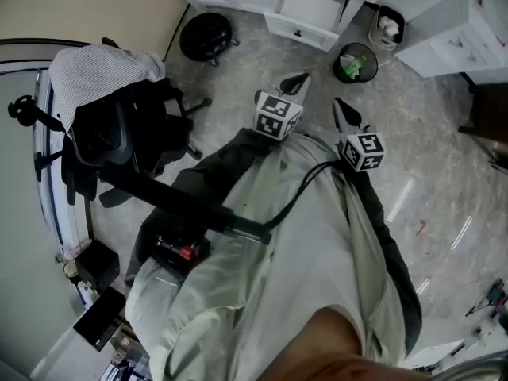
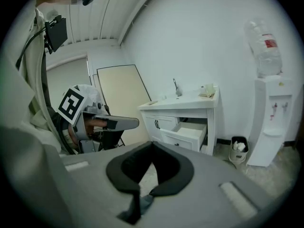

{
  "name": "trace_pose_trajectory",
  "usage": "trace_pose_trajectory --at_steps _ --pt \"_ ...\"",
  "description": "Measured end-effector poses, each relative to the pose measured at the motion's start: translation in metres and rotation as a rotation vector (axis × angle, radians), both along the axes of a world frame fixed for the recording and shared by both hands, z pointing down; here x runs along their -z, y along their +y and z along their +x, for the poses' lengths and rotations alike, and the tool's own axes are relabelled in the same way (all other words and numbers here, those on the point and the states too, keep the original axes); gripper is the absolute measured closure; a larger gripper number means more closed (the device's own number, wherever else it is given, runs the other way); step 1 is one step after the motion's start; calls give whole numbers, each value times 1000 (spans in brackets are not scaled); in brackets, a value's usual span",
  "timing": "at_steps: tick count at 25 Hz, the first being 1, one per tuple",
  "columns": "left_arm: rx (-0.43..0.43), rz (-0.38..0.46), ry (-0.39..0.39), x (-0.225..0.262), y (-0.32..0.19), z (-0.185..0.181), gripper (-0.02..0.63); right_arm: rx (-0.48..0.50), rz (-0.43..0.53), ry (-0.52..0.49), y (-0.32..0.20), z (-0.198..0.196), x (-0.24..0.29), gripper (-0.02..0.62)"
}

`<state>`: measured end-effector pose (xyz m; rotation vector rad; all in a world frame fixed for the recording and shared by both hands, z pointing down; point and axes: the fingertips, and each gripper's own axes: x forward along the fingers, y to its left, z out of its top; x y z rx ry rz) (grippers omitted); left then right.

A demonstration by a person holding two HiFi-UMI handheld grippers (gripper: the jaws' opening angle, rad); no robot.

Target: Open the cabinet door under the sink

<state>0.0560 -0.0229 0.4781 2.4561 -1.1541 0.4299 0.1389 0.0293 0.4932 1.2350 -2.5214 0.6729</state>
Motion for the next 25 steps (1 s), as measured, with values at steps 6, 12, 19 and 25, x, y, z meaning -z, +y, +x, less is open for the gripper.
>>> trace_pose_trajectory --at_steps 6,12,19,25 --pt "-1 -39 -9 -12 11 12 598 1 -26 11 12 13 -9 594" --pt "23 -34 -5 -13 13 6 598 23 -27 12 16 9 -10 594" --pt "53 -36 -9 -12 15 -6 598 60 -31 9 17 -2 -11 594" --pt "58 -37 -3 -12 17 -13 598 66 -18 31 20 -7 -10 594"
